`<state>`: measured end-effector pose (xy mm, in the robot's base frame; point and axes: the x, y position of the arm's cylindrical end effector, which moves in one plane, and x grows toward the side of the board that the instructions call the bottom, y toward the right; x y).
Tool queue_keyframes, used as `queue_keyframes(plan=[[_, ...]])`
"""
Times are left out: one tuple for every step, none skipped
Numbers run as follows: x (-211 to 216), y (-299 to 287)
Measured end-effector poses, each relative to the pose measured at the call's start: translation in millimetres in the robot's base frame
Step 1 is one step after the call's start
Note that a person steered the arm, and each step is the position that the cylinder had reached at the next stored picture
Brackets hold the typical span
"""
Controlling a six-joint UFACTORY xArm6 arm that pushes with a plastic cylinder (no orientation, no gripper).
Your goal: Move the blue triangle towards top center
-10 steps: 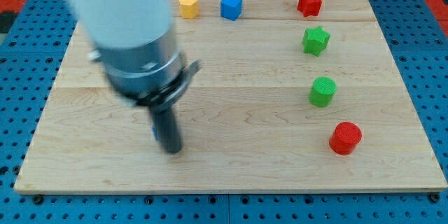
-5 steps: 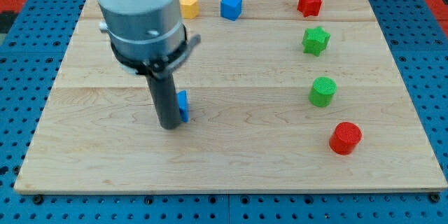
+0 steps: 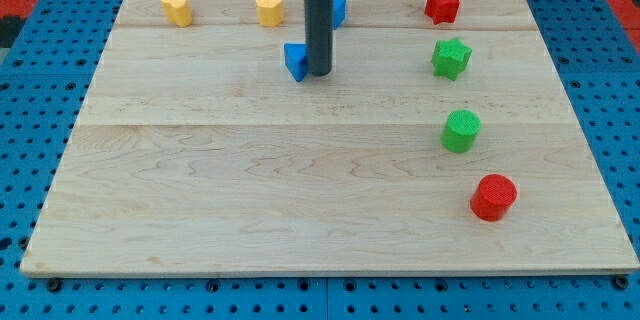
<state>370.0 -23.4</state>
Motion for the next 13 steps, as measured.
queue_keyframes(plan=[[31.2, -60.3], [-5.5, -79.3], [-34.1, -21.8], [-31.1, 19.9], [-11.5, -2.1], [-8.6, 31.8], [-29.3, 94.1], [-55.7, 122.9], [-78.0, 123.7], [-86.8, 127.6], [-82.3, 158.0], [-87.4, 205.4], [-94.4, 200.3]])
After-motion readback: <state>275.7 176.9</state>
